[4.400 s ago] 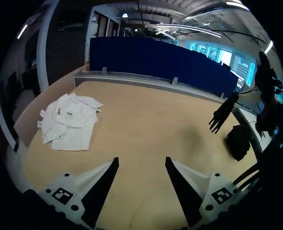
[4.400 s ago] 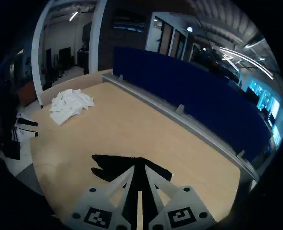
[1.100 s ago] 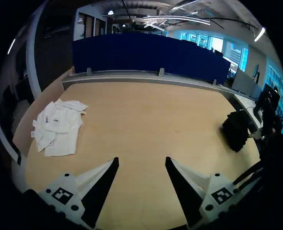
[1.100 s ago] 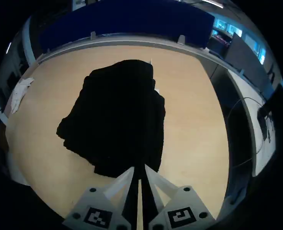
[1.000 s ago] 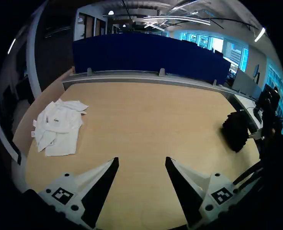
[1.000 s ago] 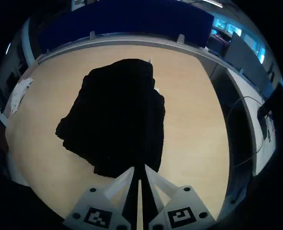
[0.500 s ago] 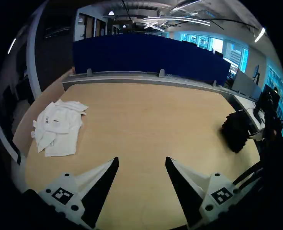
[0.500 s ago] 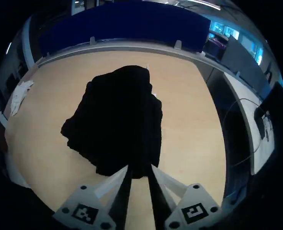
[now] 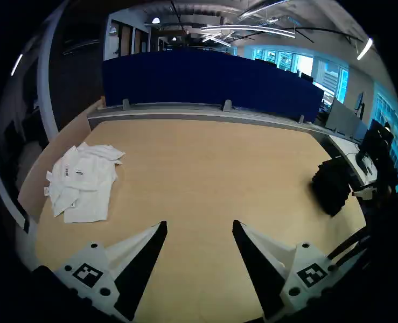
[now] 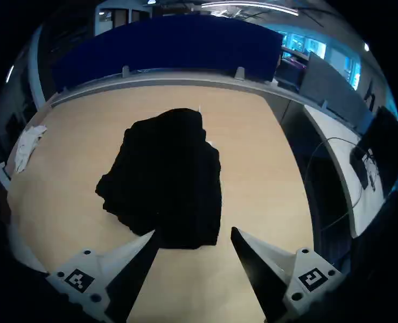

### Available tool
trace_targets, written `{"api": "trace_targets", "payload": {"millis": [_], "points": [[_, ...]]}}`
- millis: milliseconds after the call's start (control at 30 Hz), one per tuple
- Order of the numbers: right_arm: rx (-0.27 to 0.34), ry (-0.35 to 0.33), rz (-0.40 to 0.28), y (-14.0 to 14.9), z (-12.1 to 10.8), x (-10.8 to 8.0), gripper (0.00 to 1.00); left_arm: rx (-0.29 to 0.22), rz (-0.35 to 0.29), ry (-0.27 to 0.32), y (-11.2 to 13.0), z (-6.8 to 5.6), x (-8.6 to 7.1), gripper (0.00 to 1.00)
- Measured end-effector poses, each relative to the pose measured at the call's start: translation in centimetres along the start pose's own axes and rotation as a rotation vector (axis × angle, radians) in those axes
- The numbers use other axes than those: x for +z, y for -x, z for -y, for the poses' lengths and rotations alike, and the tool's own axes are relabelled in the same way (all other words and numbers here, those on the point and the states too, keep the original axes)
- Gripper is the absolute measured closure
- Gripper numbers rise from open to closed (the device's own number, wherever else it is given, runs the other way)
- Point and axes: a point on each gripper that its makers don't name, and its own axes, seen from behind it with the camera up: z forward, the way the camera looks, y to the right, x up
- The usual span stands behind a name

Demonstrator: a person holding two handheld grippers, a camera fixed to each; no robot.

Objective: Fold towel

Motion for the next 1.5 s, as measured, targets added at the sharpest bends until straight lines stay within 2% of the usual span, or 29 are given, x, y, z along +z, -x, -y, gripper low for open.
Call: {"api": "trace_targets", "payload": {"millis": [200, 400, 600, 767, 900, 1100, 1300, 1500], "points": [[0.009, -0.003, -0.072, -1.8, 0.9, -0.9, 0.01, 0.001, -0.018, 0.006, -0.6, 0.1, -0.1, 0.1], [0.023, 0.001, -0.188, -4.7, 2.3, -2.2, 0.01, 0.005, -0.038, 0.012, -1.4, 0.4, -0.3, 0.1], [0.055, 0.016, -0.367, -9.1, 3.5, -4.7, 0.01, 0.017, -0.068, 0.017, -2.7, 0.6, -0.4, 0.1], [0.096, 0.005, -0.521, -12.5, 5.1, -7.7, 0.01, 0.025, -0.098, 0.017, -3.9, 0.8, -0.6, 0.1], [0.106, 0.012, -0.612, -14.6, 6.1, -9.7, 0.01, 0.027, -0.127, 0.019, -5.1, 0.9, -0.7, 0.1], [0.092, 0.04, -0.68, -16.2, 7.2, -11.2, 0.0, 0.028, -0.187, 0.019, -7.2, 1.3, -0.8, 0.1], [0.092, 0.043, -0.702, -17.0, 8.1, -11.6, 0.0, 0.026, -0.265, 0.006, -9.5, 2.0, -1.2, 0.1], [0.088, 0.037, -0.727, -18.1, 9.7, -12.2, 0.0, 0.02, -0.371, 0.005, -12.3, 2.4, -1.9, 0.1]]}}
